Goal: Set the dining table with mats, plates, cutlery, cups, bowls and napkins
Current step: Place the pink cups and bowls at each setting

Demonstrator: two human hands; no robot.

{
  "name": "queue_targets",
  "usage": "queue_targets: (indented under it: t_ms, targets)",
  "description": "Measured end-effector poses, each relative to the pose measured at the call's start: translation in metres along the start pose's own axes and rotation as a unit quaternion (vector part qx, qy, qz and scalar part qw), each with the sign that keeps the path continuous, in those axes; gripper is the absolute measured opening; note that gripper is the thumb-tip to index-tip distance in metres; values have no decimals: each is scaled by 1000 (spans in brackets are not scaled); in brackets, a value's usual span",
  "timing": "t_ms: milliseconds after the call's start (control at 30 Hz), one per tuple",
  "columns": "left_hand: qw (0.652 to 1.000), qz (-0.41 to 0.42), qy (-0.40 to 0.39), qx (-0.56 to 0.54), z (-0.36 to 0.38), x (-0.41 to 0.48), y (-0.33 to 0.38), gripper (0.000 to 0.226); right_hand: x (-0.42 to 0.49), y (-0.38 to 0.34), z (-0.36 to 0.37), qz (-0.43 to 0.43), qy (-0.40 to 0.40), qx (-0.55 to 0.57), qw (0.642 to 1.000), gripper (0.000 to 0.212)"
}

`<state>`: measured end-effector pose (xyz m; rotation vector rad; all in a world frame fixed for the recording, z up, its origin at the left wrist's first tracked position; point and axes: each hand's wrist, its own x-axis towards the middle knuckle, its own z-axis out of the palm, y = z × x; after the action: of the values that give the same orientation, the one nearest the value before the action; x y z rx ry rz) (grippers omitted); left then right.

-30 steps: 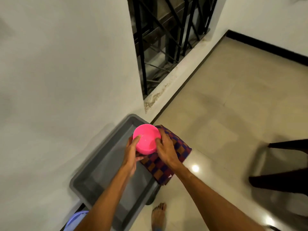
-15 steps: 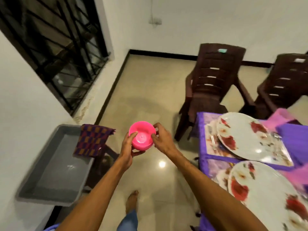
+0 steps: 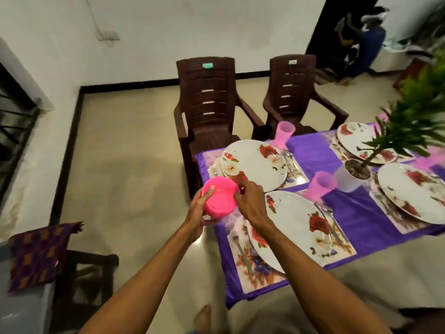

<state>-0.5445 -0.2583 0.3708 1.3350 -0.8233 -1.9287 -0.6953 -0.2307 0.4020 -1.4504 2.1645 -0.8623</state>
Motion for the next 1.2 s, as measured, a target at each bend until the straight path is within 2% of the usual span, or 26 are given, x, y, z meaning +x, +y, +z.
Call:
queue_targets:
  t_ms: [100, 267, 333, 400, 500, 667, 767, 933, 1067, 1200]
  targets:
    - [999, -25, -24, -4, 30, 10, -9, 78, 4, 25, -25, 24, 25, -11, 999, 23]
    - [997, -69, -11, -15, 76, 28, -27, 93, 21, 69, -57, 44, 25, -12, 999, 24]
    - [998, -67, -12, -16, 93, 35, -35, 87, 31, 88, -70, 42, 14, 1, 999, 22]
    - [998, -58, -3, -14, 112, 41, -44, 72, 41, 106, -85, 39, -5, 18, 999, 17]
    - [998, -49, 39, -18, 141, 46, -57, 59, 56, 133, -103, 41, -28, 73, 996, 12]
    - [993, -29, 106, -49, 179, 50, -74, 49, 85, 187, -135, 90, 11, 147, 985, 6]
    - [989, -12, 142, -45, 187, 51, -79, 49, 96, 222, -137, 130, 3, 131, 983, 7]
    - [976, -1, 206, -66, 187, 50, -87, 50, 92, 267, -110, 176, -74, 98, 977, 14]
    - [976, 24, 215, -39, 184, 48, -90, 41, 90, 283, -91, 205, -116, 74, 969, 22]
    - [976, 25, 213, -36, 188, 44, -86, 45, 92, 293, -82, 227, -123, 84, 962, 26]
